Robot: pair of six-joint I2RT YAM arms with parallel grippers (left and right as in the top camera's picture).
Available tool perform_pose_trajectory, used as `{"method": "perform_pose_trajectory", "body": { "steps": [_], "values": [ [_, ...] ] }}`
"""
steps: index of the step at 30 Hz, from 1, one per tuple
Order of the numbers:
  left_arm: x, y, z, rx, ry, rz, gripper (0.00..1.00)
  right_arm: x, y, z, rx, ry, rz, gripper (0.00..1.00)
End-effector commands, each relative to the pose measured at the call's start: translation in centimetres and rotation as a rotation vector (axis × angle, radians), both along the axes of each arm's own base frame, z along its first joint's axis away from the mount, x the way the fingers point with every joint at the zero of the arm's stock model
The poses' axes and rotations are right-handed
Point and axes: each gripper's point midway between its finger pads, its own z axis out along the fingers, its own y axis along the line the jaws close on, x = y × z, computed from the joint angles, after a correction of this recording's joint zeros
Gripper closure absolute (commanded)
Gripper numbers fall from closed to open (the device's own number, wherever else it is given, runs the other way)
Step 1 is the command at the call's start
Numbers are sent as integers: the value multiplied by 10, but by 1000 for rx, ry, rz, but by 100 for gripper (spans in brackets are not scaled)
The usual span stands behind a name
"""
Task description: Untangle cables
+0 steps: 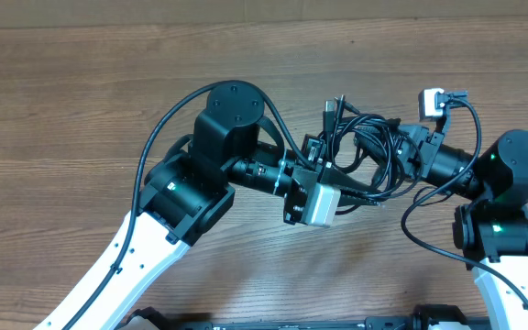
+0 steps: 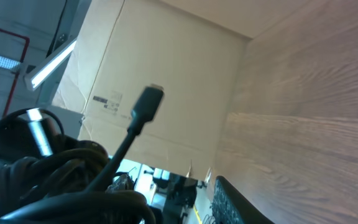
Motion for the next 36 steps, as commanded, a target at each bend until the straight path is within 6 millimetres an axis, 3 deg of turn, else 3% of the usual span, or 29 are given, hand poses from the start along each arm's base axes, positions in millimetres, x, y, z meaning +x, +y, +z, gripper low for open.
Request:
{"method": "perform_pose_trajectory", "body": {
  "steps": [1,8,14,20,32,36],
  "values": [
    [-45,11,28,-84,-39,-214,96,24,-14,-19,-49,34,-145,62],
    [-49,28,58,-151,-101,-178,96,31,-25,-54,-144,124,-238,62],
    [-40,52,76,-187,-170,-82,96,32,-28,-62,-166,149,-256,61],
    [-24,74,85,-190,-187,27,96,31,-28,-62,-166,151,-255,61],
    [3,72,79,-153,-85,166,96,29,-26,-60,-160,143,-236,56],
    [31,70,75,-127,43,326,96,22,-14,-37,-124,25,-142,43]
  ]
}}
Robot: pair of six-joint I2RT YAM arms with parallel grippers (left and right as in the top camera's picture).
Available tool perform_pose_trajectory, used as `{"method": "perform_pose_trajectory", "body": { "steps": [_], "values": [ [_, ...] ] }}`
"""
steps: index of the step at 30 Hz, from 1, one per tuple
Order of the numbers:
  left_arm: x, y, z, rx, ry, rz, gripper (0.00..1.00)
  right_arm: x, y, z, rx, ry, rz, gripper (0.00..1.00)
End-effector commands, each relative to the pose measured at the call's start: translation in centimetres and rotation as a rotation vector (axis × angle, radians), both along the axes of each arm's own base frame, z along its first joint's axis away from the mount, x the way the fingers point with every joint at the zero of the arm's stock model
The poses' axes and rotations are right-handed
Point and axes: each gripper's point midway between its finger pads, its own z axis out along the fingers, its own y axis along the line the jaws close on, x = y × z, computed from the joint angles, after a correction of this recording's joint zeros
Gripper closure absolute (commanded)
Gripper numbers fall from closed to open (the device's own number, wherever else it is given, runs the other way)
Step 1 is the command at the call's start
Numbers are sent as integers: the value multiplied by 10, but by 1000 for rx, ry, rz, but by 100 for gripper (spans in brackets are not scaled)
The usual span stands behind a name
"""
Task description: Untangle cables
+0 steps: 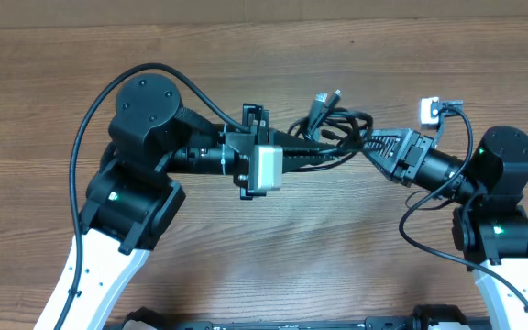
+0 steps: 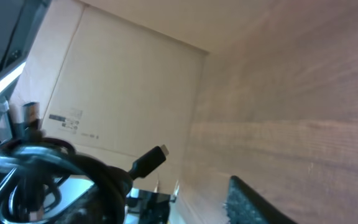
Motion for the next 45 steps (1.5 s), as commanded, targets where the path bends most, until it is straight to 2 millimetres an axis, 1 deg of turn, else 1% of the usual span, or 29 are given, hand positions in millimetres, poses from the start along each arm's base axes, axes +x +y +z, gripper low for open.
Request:
{"method": "perform_pose_trajectory", "body": {
  "steps": [1,4,6,8,13,15,19,21,24,27,28,30,31,34,37,40,41,45],
  "values": [
    [-4,14,31,-47,26,115,96,9,-5,2,1,-47,-14,41],
    [12,16,29,-50,126,210,96,-2,3,25,18,-177,79,33],
    [23,18,29,-64,204,271,96,-9,7,37,21,-250,128,32],
    [35,21,29,-88,300,339,96,-15,10,44,19,-303,162,27],
    [54,29,28,-145,512,449,96,-19,11,51,14,-359,185,15],
    [67,35,22,-170,606,528,96,-20,12,54,12,-379,194,12],
    [85,47,11,-223,788,652,96,-24,13,59,7,-420,213,6],
    [88,50,11,-251,845,666,96,-25,13,59,4,-430,217,5],
    [93,55,14,-323,976,675,96,-26,13,59,5,-427,223,4],
    [102,62,13,-418,1136,712,96,-26,14,58,5,-426,227,4],
    [104,64,12,-471,1254,709,96,-26,14,58,7,-422,227,5],
    [105,64,11,-505,1354,694,96,-26,14,58,7,-423,227,5],
    [105,64,9,-528,1423,683,96,-26,14,58,7,-422,227,5],
    [107,62,5,-548,1505,675,96,-26,14,58,8,-418,227,5],
    [112,60,-3,-557,1586,680,96,-26,14,57,9,-407,227,5],
    [116,57,-14,-581,1729,675,96,-26,14,55,11,-396,227,5],
    [117,55,-18,-584,1785,668,96,-25,14,55,11,-395,226,5],
    [115,38,-30,-496,1858,611,96,-19,11,56,38,-340,185,4]
  ]
}}
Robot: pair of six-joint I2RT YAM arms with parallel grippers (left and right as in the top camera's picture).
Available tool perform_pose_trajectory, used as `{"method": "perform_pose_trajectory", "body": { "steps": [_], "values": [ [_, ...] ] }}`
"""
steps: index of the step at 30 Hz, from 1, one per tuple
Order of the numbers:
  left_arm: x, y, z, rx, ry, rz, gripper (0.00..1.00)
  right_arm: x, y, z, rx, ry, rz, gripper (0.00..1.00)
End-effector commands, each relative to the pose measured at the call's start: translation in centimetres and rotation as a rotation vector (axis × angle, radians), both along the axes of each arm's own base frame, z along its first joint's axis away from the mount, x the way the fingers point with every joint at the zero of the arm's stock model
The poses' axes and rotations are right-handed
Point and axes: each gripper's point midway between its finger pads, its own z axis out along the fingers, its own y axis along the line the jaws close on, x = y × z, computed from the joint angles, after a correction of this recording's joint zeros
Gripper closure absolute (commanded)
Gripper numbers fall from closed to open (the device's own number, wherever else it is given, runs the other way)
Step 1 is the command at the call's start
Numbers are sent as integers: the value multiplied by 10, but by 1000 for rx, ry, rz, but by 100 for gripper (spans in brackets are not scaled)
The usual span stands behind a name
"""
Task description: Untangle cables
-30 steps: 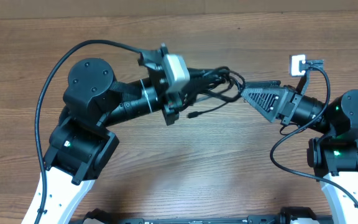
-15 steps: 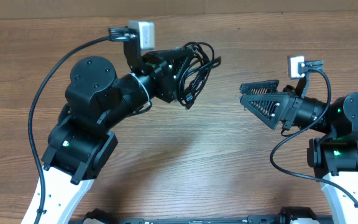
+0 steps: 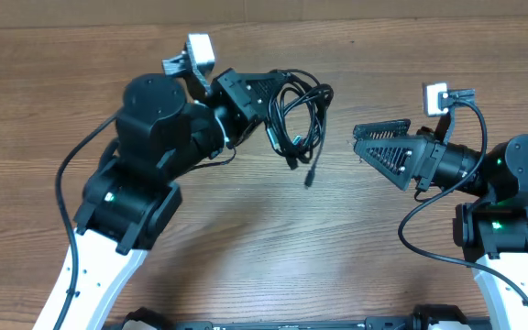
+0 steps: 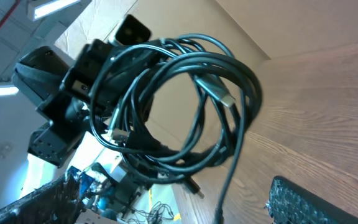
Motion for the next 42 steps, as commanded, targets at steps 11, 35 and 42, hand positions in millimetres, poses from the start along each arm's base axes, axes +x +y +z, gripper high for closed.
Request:
{"method": "perform_pose_trajectory", "body": {
  "steps": [11,35,42],
  "values": [
    [-23,-34,33,-185,38,-245,96,19,-5,-18,33,168,-61,3],
    [-2,-38,12,35,-259,-366,0,13,2,-8,27,83,-26,96],
    [-12,-38,0,140,-373,-455,0,1,3,6,-5,-89,28,96]
  ]
}}
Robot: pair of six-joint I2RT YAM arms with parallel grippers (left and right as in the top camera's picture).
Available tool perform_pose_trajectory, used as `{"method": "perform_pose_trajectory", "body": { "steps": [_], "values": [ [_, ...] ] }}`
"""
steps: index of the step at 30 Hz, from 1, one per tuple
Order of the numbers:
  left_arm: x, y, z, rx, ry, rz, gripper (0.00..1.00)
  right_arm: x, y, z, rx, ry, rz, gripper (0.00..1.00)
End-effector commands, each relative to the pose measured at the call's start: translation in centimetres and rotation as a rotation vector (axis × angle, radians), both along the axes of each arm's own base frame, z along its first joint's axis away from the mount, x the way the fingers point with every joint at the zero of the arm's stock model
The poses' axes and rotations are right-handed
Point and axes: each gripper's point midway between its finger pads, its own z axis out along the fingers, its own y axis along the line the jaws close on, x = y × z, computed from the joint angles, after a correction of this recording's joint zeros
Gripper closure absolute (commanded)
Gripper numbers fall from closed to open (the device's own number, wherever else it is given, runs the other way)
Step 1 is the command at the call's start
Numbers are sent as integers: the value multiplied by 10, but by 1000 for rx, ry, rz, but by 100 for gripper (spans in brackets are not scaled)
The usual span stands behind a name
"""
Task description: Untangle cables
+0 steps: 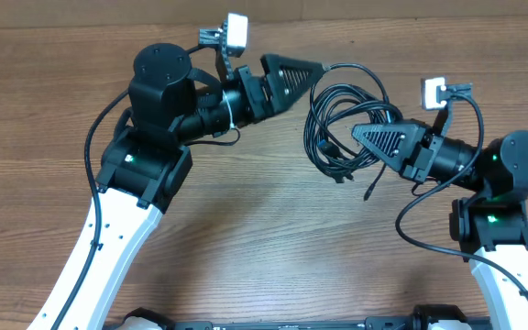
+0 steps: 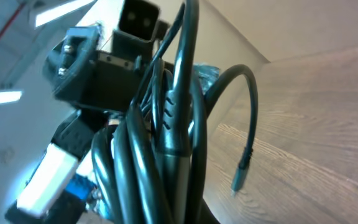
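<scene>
The tangled black cable bundle (image 1: 339, 117) hangs between the two grippers above the table. From the upper left my left gripper (image 1: 320, 68) points right, shut on a strand at the bundle's top. My right gripper (image 1: 356, 134) reaches in from the right and is shut on the bundle's right side. In the right wrist view the cable bundle (image 2: 166, 130) fills the space at the jaws and hides the fingers. A loose plug (image 2: 242, 172) dangles off it, also seen as the plug (image 1: 371, 189) below the bundle. The left arm (image 2: 98, 62) looms behind the cables.
Bare wooden table (image 1: 246, 247) lies under and around both arms. A cardboard wall runs along the far edge (image 1: 356, 9). Each arm's own black cable loops beside it, one near the left arm (image 1: 94, 147) and one near the right arm (image 1: 411, 215).
The left gripper has moved right with the bundle, from upper centre-left to beside the right gripper. The right gripper, then open and apart from the cables, is now shut on the bundle.
Both grippers were first close together in the bundle at mid table. Then they stood farther apart with the cables stretched between them. Then the left alone held the bundle at the upper left while the right stood open. Now both hold it.
</scene>
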Motion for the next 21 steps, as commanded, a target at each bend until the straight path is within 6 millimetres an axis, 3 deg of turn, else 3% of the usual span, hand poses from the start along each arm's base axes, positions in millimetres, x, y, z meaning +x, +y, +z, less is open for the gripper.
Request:
{"method": "perform_pose_trajectory", "body": {
  "steps": [1,5,13,15,17,18,21],
  "values": [
    [-14,-3,5,65,-167,-95,0,-7,1,6,-19,-79,29,96],
    [-36,-8,1,111,-338,-245,0,-9,2,5,-47,-151,38,96],
    [-82,-9,-10,88,-477,-507,12,0,-5,7,-42,-153,-19,96],
    [-84,-9,-11,92,-494,-518,34,0,-8,7,-44,-153,-24,96],
    [-85,-9,-15,102,-500,-521,64,0,-8,7,-44,-153,-24,96],
    [-86,-8,-17,106,-493,-525,69,0,-8,7,-43,-154,-25,96],
    [-86,-7,-23,124,-477,-522,70,0,-8,7,-43,-152,-25,96]
  ]
}}
